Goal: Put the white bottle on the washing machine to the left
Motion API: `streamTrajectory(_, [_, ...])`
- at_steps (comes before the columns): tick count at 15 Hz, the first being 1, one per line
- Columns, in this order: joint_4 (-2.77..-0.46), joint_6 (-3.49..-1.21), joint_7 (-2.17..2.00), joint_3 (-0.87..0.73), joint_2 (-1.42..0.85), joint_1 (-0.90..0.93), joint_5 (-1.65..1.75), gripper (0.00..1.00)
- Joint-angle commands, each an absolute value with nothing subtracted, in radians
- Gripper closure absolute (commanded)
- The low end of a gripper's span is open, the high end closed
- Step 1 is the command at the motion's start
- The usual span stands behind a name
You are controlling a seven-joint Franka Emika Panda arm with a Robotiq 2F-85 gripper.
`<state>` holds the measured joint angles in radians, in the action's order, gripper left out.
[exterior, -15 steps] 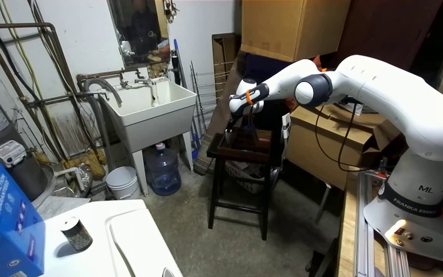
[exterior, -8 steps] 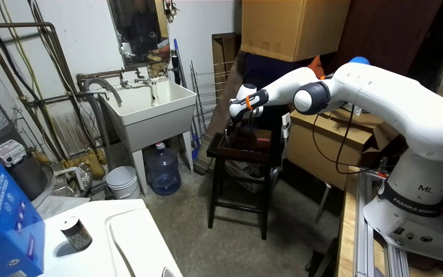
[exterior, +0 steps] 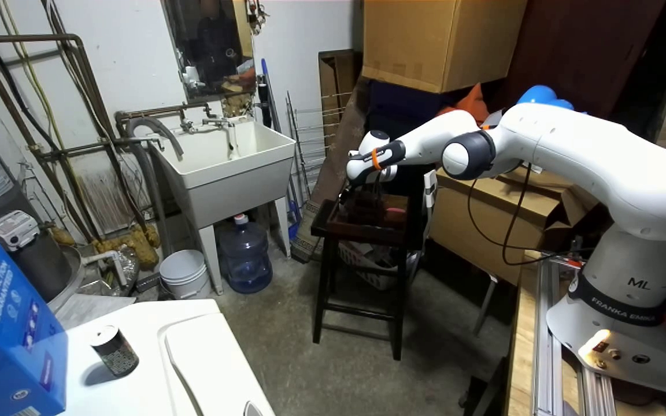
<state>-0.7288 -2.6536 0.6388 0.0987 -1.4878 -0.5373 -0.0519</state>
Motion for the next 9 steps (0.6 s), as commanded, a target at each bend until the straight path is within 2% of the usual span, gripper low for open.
streamTrajectory(1, [-0.735,-2.703,0.663,0.138,-1.488,-0.553,-0.082,0.30])
streamTrajectory(8, [-0.739,-2.690,0.696,0.223,-1.488,-0.578,-0.122,0.81])
streamTrajectory(9, [-0.739,-2.687,0.693,0.223,-1.488,-0.578,-0.126,0.81])
